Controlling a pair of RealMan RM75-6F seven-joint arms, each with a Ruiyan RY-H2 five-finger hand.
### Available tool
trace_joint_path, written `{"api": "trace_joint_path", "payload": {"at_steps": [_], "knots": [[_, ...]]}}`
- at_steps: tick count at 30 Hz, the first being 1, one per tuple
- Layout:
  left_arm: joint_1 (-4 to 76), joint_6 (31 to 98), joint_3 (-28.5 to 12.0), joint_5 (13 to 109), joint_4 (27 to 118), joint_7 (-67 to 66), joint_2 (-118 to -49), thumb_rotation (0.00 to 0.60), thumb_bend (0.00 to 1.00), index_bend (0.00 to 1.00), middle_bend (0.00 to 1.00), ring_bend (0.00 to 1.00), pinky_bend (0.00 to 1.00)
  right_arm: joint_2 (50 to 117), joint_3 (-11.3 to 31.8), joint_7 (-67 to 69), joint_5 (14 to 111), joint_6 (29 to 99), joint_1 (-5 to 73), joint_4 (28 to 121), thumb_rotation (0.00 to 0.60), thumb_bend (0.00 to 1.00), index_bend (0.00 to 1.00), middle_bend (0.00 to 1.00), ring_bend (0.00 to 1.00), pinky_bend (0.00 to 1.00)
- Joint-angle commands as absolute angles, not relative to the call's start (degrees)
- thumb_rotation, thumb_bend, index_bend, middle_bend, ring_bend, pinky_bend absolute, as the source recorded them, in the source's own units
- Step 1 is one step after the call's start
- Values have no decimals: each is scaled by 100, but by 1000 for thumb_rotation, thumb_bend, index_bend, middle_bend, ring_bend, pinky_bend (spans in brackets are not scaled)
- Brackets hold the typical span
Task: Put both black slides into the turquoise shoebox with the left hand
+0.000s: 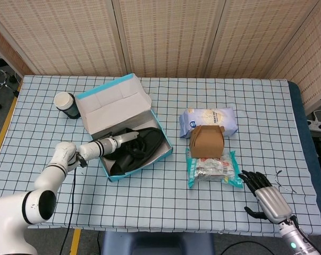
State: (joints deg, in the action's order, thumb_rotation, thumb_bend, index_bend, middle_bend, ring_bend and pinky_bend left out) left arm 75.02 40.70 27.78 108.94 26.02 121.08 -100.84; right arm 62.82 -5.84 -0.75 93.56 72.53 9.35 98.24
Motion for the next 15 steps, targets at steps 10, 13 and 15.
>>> {"api": "trace_joint_path", "payload": {"at_steps": [10,13,15], "knots": [[7438,3936,3121,11015,2418,12176,-10306,600,779,670,781,403,364,6260,-609,-62,9388,7263,940,9838,600,165,0,0,0,0],[7424,3951,3148,11005,2401,12120,-10330,600,760,644,726,387,356,6249,-617,-41,9405,7272,940,9844,600,165,0,0,0,0],[7406,4024,3088,10945,2372,11978,-10299,600,710,581,614,339,332,6232,-623,-15,9425,7305,929,9847,600,165,0,0,0,0]]}}
